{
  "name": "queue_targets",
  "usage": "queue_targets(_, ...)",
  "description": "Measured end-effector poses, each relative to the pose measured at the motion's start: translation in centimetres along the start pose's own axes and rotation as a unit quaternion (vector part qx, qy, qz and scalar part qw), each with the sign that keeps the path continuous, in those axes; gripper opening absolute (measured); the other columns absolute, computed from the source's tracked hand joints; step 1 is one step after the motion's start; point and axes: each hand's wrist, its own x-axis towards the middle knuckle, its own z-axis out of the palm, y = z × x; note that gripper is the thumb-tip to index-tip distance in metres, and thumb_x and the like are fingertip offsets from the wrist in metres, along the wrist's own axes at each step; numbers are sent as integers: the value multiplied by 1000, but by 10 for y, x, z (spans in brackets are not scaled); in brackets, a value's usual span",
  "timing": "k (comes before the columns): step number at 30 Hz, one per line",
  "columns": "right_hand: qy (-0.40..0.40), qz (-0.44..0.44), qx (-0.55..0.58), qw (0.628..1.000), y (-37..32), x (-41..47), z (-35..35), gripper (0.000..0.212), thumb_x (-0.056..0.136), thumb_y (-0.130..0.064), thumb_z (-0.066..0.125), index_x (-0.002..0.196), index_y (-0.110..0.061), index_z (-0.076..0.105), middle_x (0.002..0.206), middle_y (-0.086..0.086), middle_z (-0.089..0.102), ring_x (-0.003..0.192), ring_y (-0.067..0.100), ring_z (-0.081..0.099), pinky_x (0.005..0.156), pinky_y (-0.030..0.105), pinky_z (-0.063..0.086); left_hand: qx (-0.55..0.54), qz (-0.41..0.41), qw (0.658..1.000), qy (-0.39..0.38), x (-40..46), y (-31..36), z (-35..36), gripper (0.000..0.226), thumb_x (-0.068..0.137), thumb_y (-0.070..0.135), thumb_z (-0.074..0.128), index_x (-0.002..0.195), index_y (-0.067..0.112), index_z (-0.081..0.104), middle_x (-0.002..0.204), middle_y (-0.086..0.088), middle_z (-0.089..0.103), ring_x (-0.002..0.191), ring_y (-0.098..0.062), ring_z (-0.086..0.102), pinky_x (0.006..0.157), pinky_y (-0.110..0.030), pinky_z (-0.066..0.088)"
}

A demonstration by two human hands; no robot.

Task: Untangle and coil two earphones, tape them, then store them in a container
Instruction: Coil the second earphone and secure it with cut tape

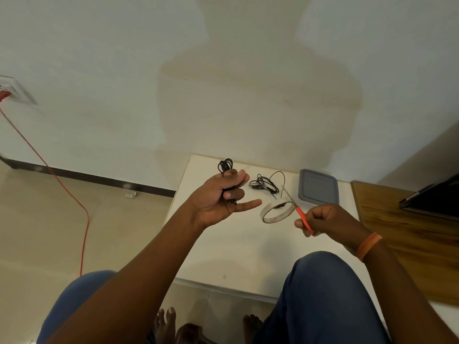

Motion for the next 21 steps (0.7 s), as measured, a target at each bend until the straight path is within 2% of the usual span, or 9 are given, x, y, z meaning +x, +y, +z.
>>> queue_targets(4, 67, 83, -10, 994, 47, 5, -6, 31, 83, -37, 70, 77, -6, 71, 79, 11, 72, 77, 25, 68, 68, 30, 54, 34, -9, 999, 25, 5, -9, -1, 27, 83, 15, 71, 78, 22, 45, 80, 6, 66, 42, -6, 33, 90, -52, 54)
queue_targets(6, 107, 130, -32, 985, 76, 3, -2, 35, 86, -37, 69, 79, -3, 71, 79, 11, 71, 77, 27, 66, 71, 31, 52, 48, -14, 998, 40, 7, -14, -3, 30, 81, 15, 73, 75, 23, 45, 82, 5, 66, 42, -6, 33, 87, -49, 55)
queue_targets(8, 162, 166, -64, 971, 102, -4, 5, 39, 87, -39, 69, 75, -2, 69, 72, 12, 69, 70, 26, 63, 64, 26, 47, 62, -17, 997, 43, 9, -17, -5, 32, 80, 16, 74, 75, 23, 44, 83, 5, 65, 43, -6, 33, 86, -47, 56)
queue_targets(11, 226, 208, -122, 944, 133, -17, 12, 36, 84, -35, 73, 59, -12, 61, 54, 4, 59, 54, 17, 55, 53, 20, 35, 80, -18, 996, 41, 13, -20, -6, 35, 75, 18, 79, 75, 23, 44, 83, 5, 63, 43, -7, 33, 84, -44, 56)
queue_targets(15, 265, 234, -181, 918, 153, -29, 15, 42, 75, -32, 81, 48, -20, 53, 45, -4, 53, 46, 10, 52, 51, 21, 38, 95, -23, 994, 57, 17, -26, -6, 37, 71, 19, 82, 73, 24, 46, 84, 4, 66, 43, -7, 35, 81, -42, 57)
queue_targets(17, 266, 239, -174, 917, 155, -31, 15, 38, 75, -32, 82, 53, -19, 54, 50, -3, 56, 49, 10, 53, 52, 22, 40, 101, -22, 992, 71, 18, -29, -5, 34, 73, 16, 80, 69, 25, 47, 84, 3, 67, 43, -7, 35, 78, -40, 57)
queue_targets(19, 253, 223, -190, 922, 156, -30, 15, 28, 76, -27, 82, 62, -16, 60, 56, -5, 55, 55, 9, 53, 59, 23, 43, 105, -16, 991, 86, 19, -30, -4, 34, 74, 15, 78, 65, 26, 47, 83, 2, 68, 43, -7, 35, 77, -39, 57)
queue_targets(21, 258, 201, -199, 924, 155, -27, 15, 19, 76, -21, 82, 70, -7, 69, 59, -3, 56, 56, 8, 52, 61, 21, 41, 110, -8, 989, 100, 18, -30, -3, 35, 73, 16, 79, 64, 26, 46, 82, 3, 69, 43, -7, 35, 75, -37, 58)
